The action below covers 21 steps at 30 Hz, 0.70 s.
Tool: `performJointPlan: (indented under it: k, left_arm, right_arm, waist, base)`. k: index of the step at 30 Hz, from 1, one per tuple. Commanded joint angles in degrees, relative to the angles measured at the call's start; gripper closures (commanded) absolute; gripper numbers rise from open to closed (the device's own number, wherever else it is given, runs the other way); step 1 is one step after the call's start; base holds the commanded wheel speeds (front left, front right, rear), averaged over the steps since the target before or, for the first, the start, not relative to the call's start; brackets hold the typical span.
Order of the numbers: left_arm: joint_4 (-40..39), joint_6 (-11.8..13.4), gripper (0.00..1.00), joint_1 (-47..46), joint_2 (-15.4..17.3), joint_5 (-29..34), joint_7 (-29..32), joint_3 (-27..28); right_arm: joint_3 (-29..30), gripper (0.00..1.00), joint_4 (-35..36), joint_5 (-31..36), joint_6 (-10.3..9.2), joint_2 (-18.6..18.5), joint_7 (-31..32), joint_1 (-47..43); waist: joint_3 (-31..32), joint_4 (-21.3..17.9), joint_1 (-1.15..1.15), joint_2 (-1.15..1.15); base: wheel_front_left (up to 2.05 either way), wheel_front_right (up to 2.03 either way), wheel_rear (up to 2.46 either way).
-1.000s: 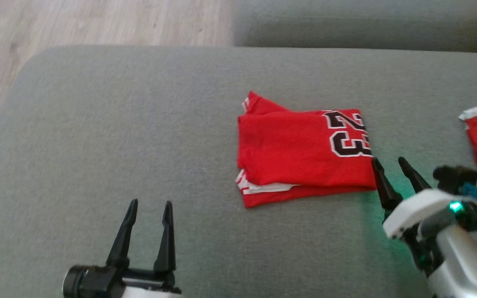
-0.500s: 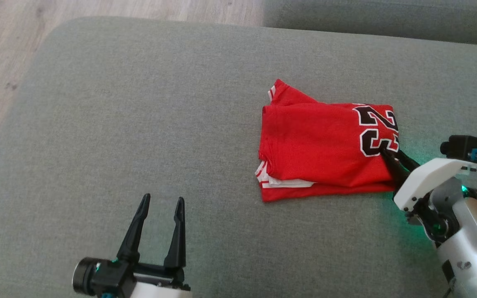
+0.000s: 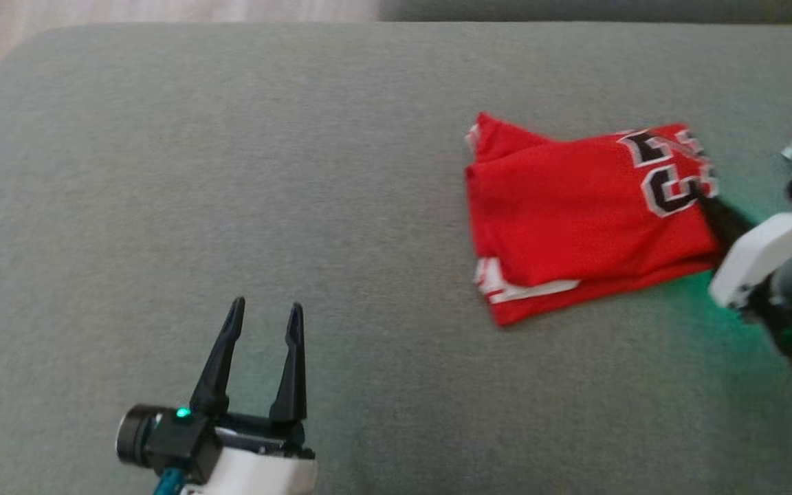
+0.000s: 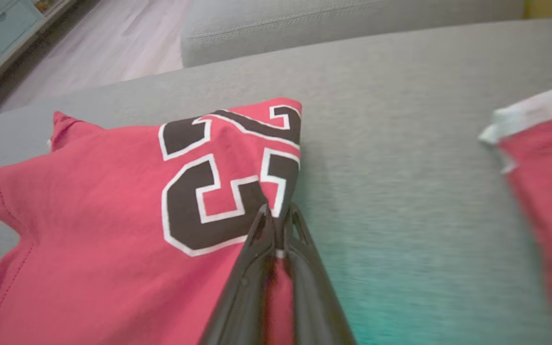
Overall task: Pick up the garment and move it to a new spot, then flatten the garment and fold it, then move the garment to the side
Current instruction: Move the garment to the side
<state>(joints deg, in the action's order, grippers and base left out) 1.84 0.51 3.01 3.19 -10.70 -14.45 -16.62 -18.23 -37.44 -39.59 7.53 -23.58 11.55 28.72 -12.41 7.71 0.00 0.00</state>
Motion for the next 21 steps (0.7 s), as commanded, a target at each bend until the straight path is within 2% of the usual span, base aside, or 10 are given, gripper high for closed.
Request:
performJointPlan:
  k: [1, 6, 10, 20, 21]
  left_arm:
    - [-2.07, -0.07, 0.0, -2.85, -0.31, -0.36, -0.55, 1.77]
    - [-2.33, -0.39, 0.0, -4.98, -0.31, -0.29, -0.55, 2.69]
    - [-2.21, -1.04, 0.0, -6.94, -0.31, 0.18, -0.55, 3.17]
    - [-2.21, -2.3, 0.0, -9.73, -0.31, 0.92, -0.55, 3.58]
    - [-2.1, -2.42, 0.0, -9.82, -0.31, 0.98, -0.55, 3.67]
  right_arm:
    - [-0.27, 1.0, 2.97, 0.68, -0.04, -3.58, -0.21, 1.55]
    - [1.78, 1.0, 7.95, 1.75, -0.04, -10.7, 1.65, 2.23]
    - [5.76, 1.0, 10.98, 2.83, -0.04, -15.15, 3.37, 2.81]
    - [19.92, 1.0, 15.44, 6.47, -0.04, -21.62, 8.18, 1.17]
    - [21.07, 0.91, 15.94, 7.09, -0.04, -21.9, 9.0, 0.73]
  waist:
    - [-1.53, -2.77, 0.0, 0.0]
    - [-4.26, -6.85, 0.0, 0.0]
    - [-6.58, -8.86, 0.0, 0.0]
    - [-9.84, -9.65, 0.0, 0.0]
    - [-9.86, -9.57, 0.0, 0.0]
  base:
    - [0.0, 0.0, 0.0]
    - [0.0, 0.0, 0.0]
    - [0.0, 0.0, 0.0]
    - [0.0, 0.0, 0.0]
    - [0.0, 0.0, 0.0]
